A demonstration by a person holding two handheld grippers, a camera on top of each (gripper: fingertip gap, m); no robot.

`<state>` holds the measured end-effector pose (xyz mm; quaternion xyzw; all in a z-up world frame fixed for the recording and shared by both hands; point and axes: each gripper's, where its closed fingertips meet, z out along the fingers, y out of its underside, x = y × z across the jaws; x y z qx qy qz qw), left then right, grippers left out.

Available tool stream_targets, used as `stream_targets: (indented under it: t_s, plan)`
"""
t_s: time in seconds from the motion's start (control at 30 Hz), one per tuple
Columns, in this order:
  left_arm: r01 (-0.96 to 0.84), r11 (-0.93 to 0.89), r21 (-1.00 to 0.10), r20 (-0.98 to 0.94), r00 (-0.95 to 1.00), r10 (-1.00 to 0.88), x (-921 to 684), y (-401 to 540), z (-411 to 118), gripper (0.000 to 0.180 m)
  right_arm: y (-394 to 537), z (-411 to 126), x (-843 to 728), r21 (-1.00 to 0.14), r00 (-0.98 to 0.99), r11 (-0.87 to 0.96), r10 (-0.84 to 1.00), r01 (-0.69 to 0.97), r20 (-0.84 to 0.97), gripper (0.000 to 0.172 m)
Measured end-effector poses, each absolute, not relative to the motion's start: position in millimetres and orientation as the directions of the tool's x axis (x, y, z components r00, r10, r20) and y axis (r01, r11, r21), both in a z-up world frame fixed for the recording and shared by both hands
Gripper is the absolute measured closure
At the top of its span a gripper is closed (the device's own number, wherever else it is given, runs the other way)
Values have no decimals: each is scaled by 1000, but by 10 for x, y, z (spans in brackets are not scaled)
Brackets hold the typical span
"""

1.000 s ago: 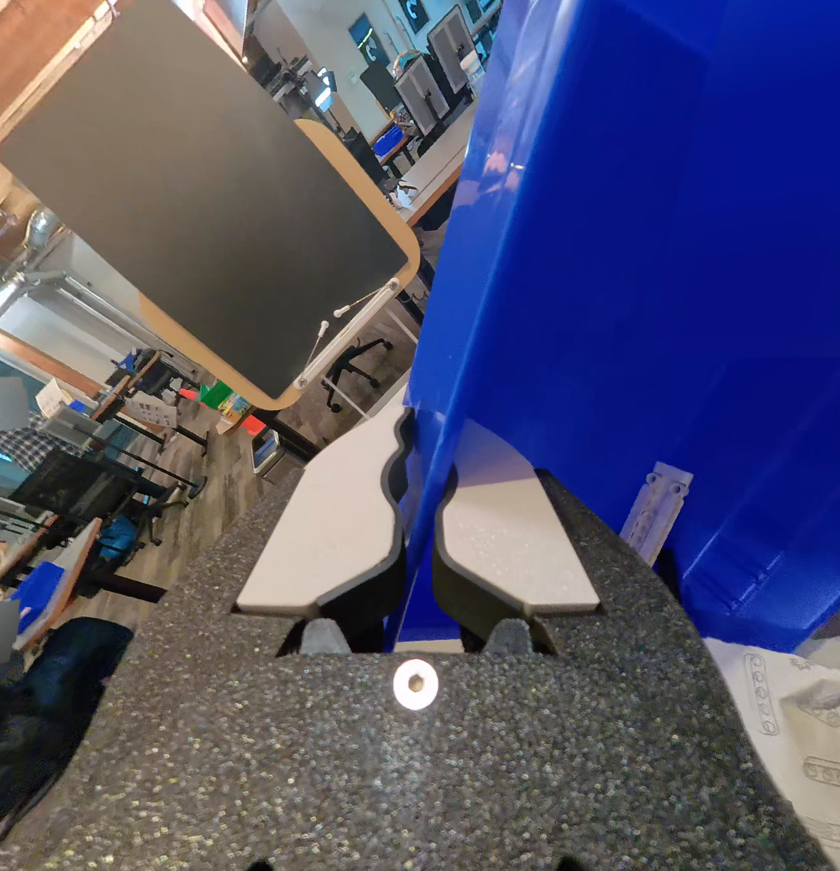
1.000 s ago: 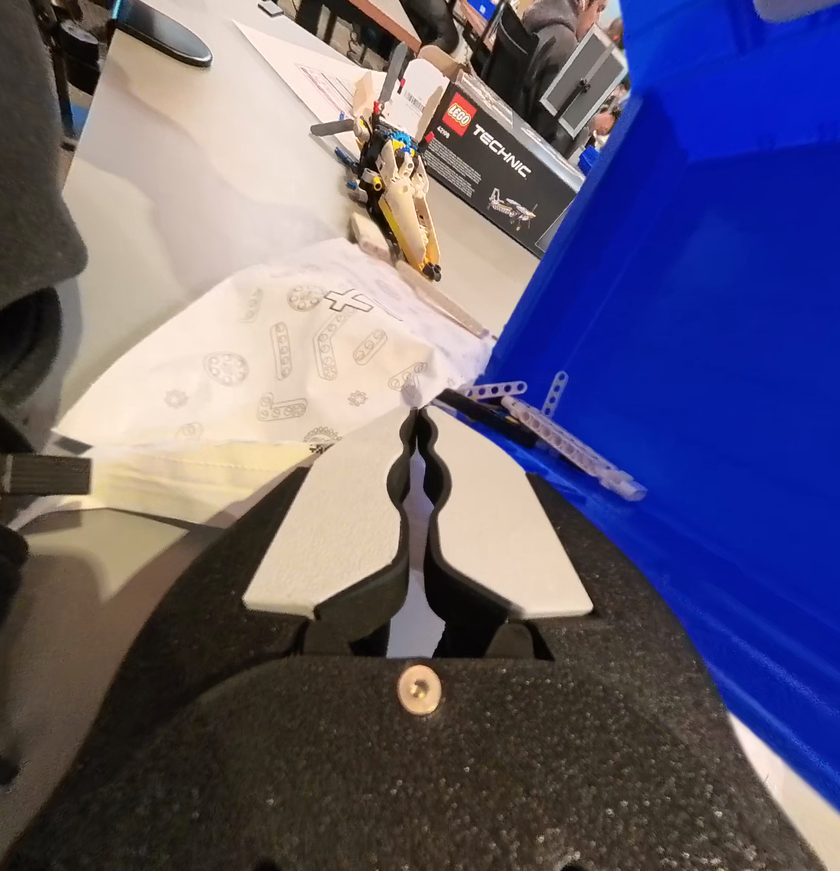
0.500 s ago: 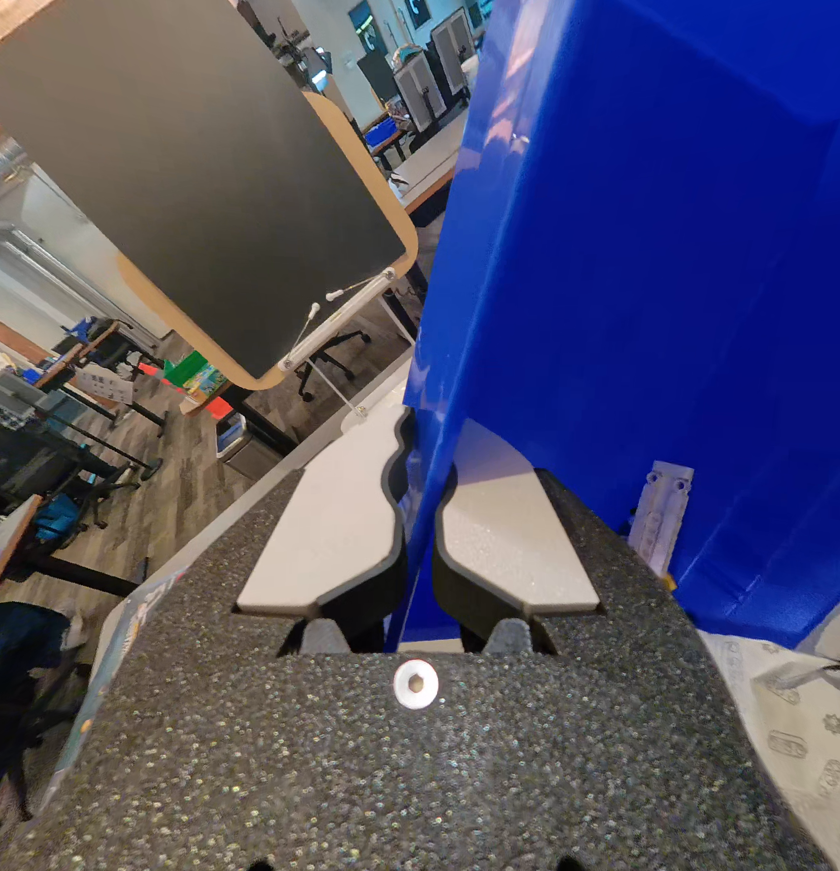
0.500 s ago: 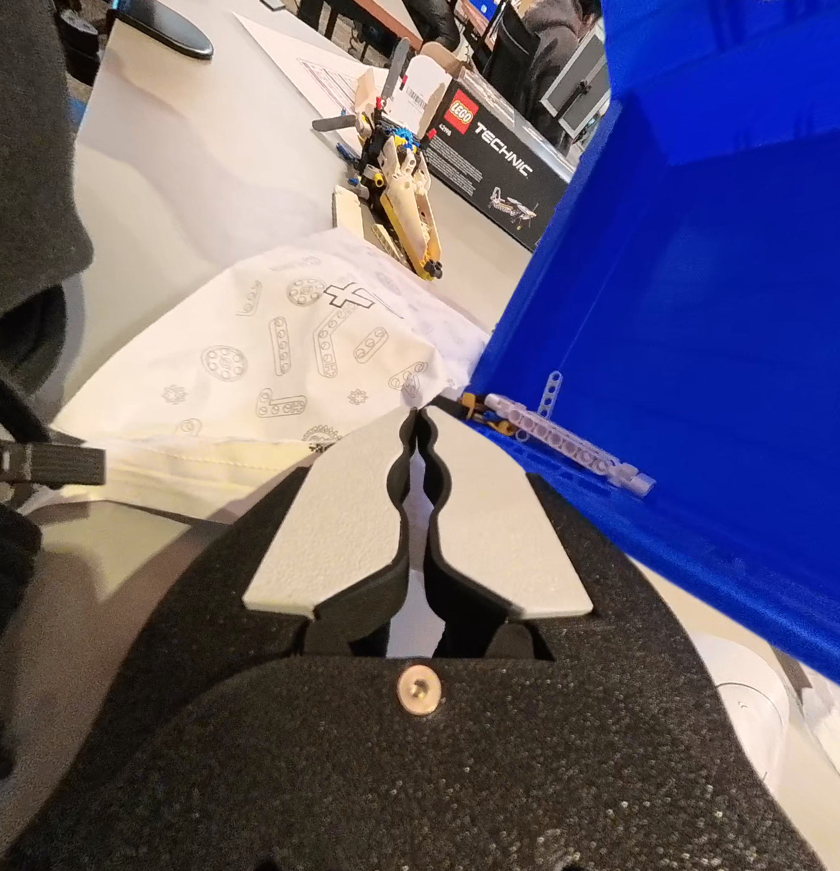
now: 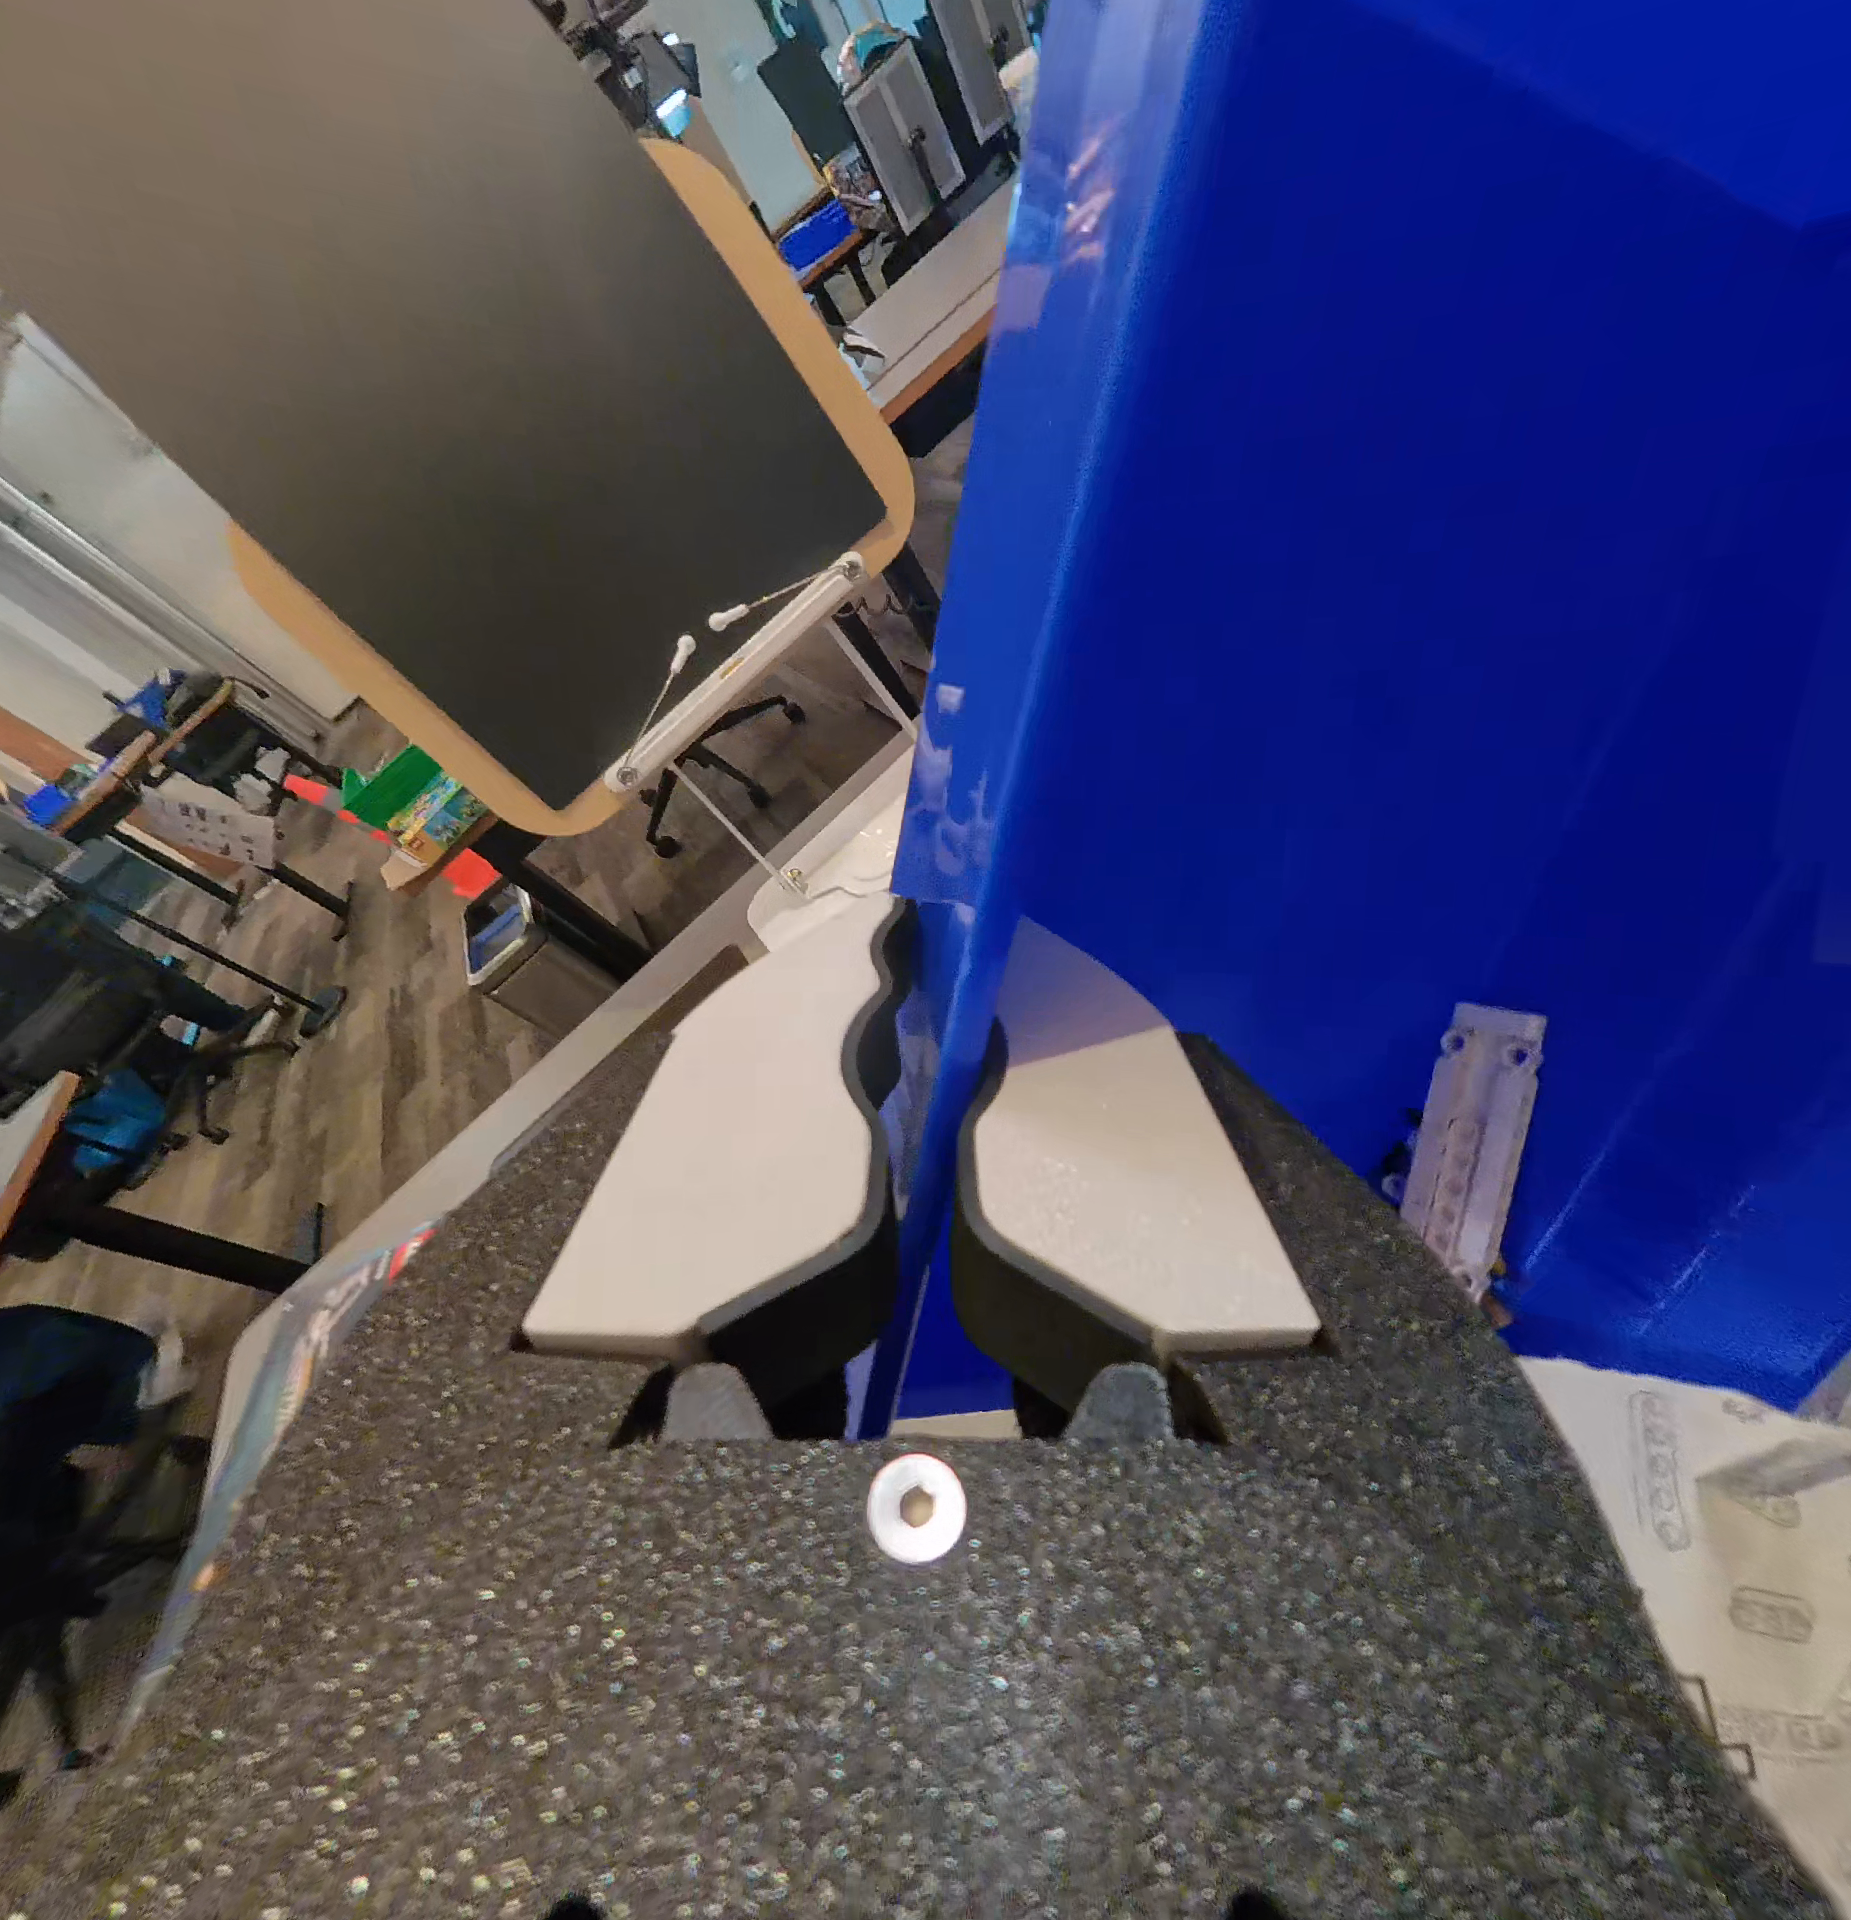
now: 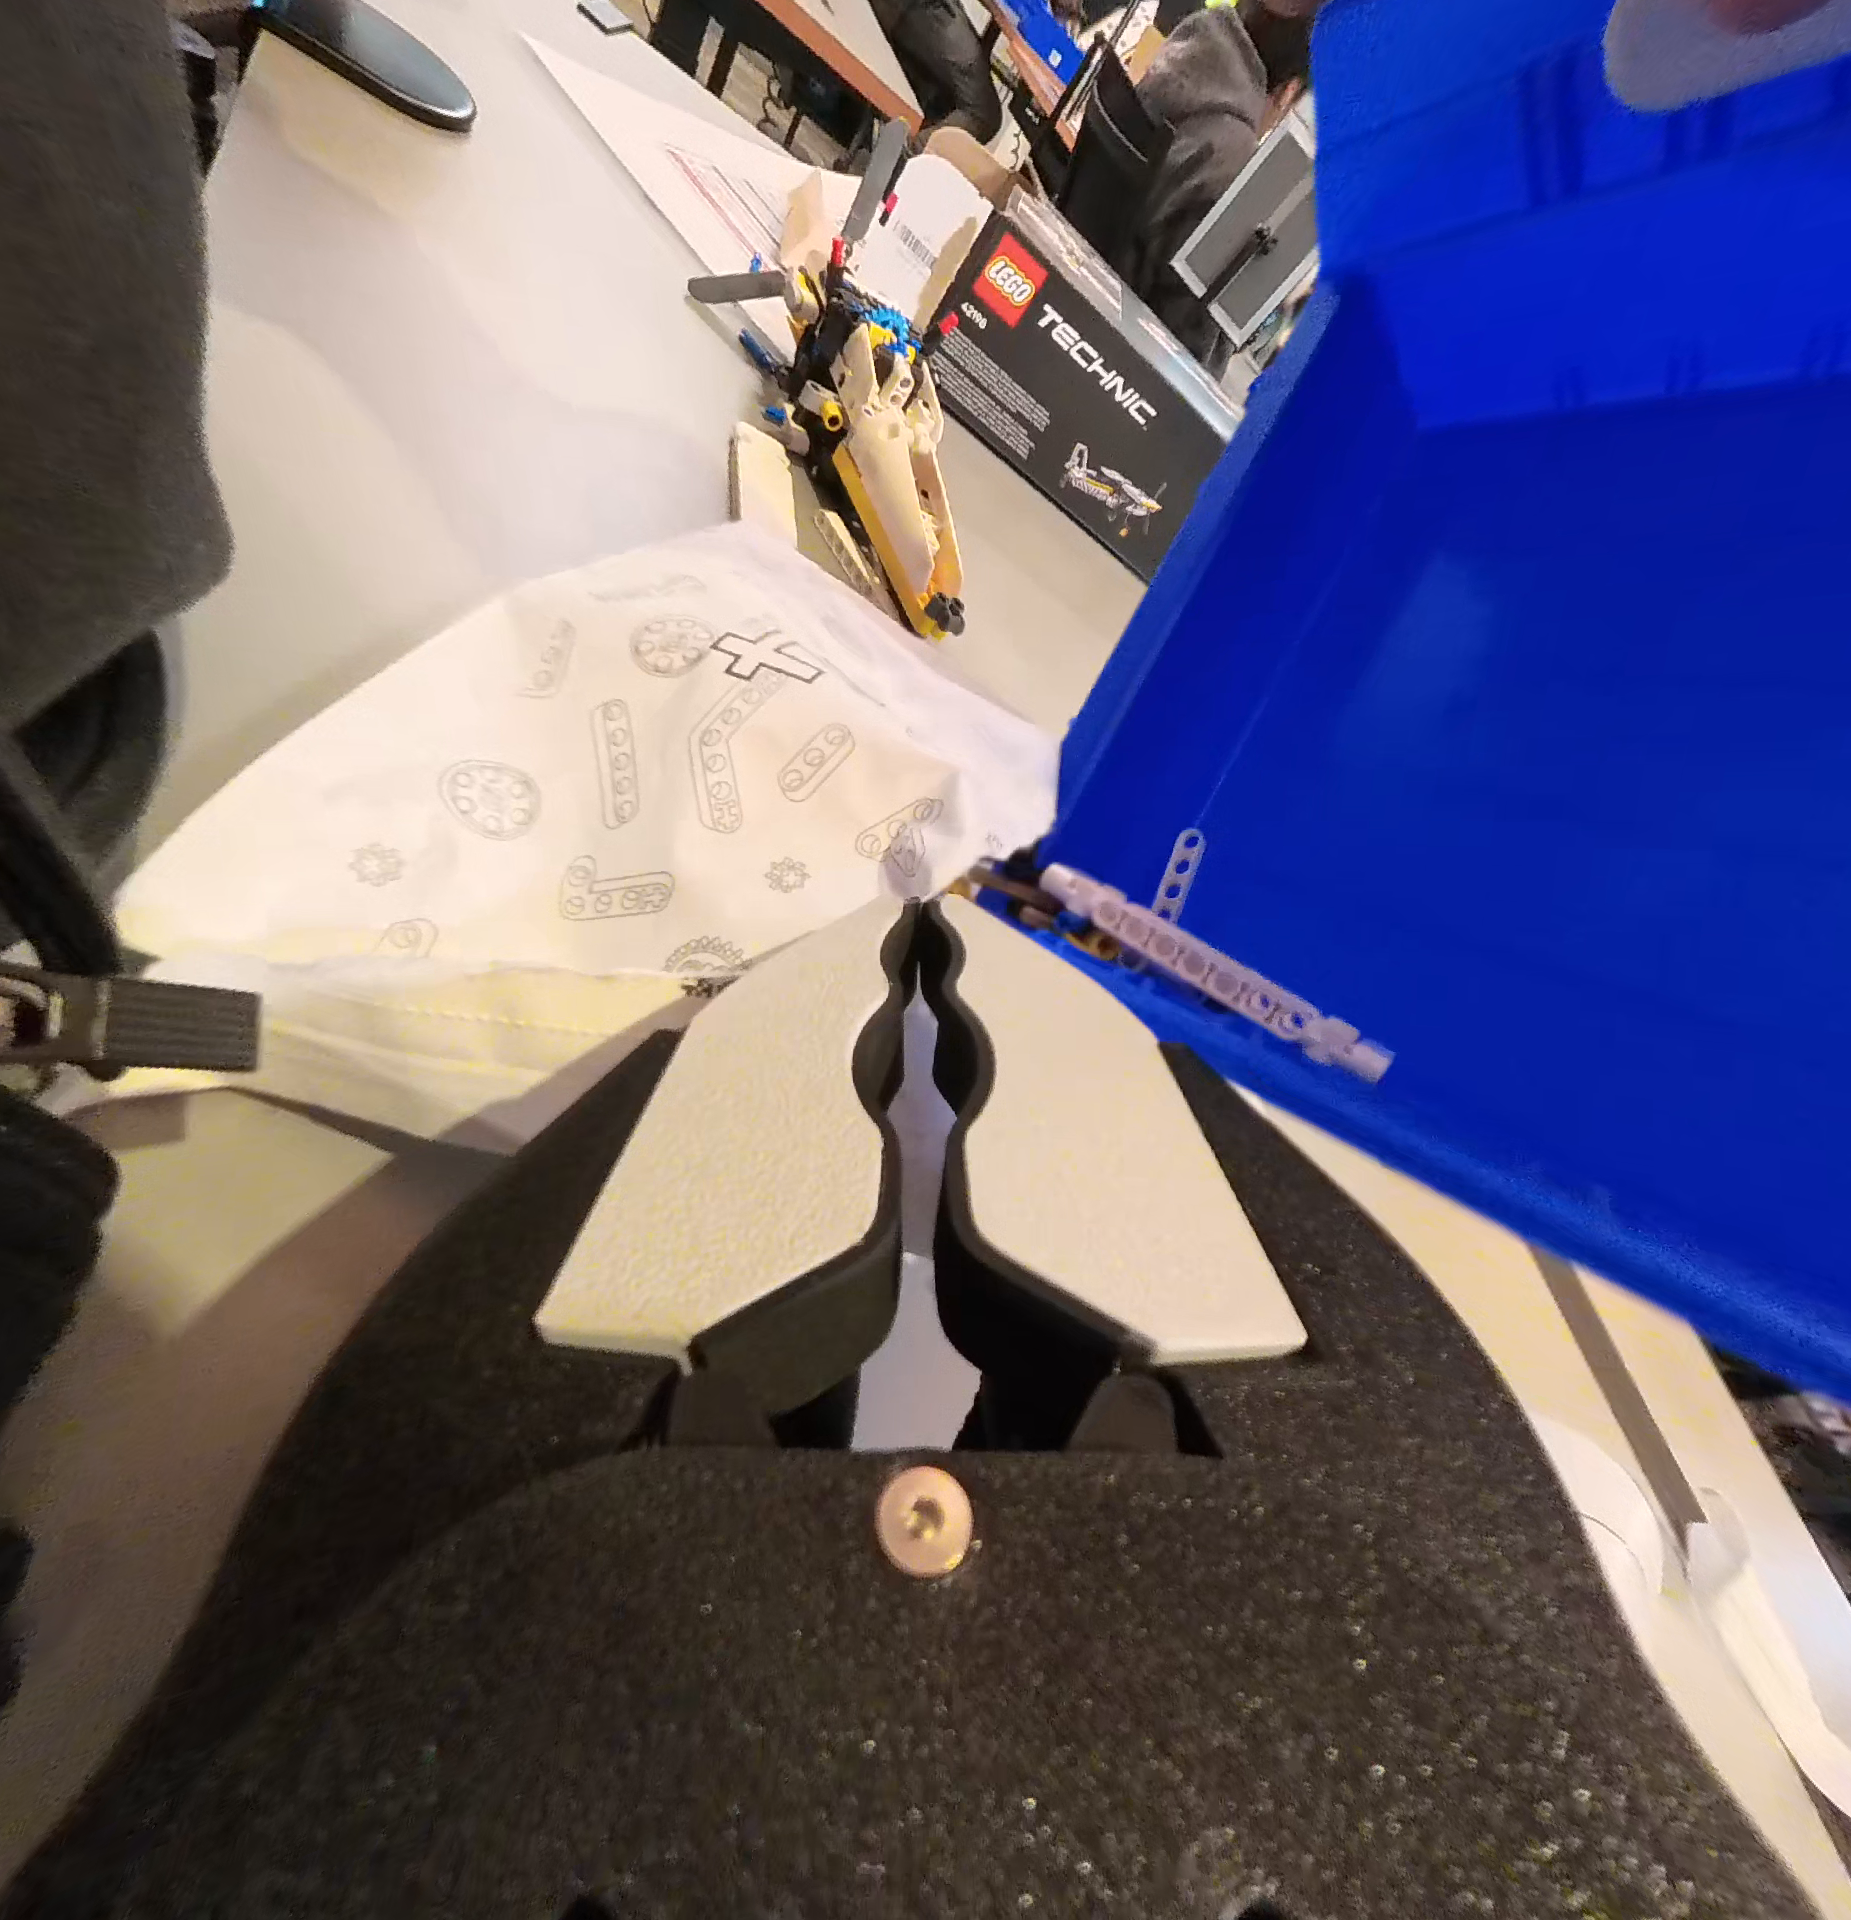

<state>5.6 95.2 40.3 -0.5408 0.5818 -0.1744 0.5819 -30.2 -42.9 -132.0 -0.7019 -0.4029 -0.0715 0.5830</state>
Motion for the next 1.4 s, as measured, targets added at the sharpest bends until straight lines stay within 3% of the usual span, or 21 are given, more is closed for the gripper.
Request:
stream_targets:
  t_s: [0.37,0.7,1.4]
  plan:
    - [-318,366,-875,-475,415,-776,-206,821,519,173,-450,-1243,-335,-735,645,38,450,677,617,172]
    - [-340,435,-834,-544,373,-752,-187,682,614,173,-475,-1142,-362,-711,626,73,417,699,659,172]
    - [-260,435,-862,-507,420,-753,-272,641,768,173,-488,-1137,-377,-709,623,80,414,701,663,172]
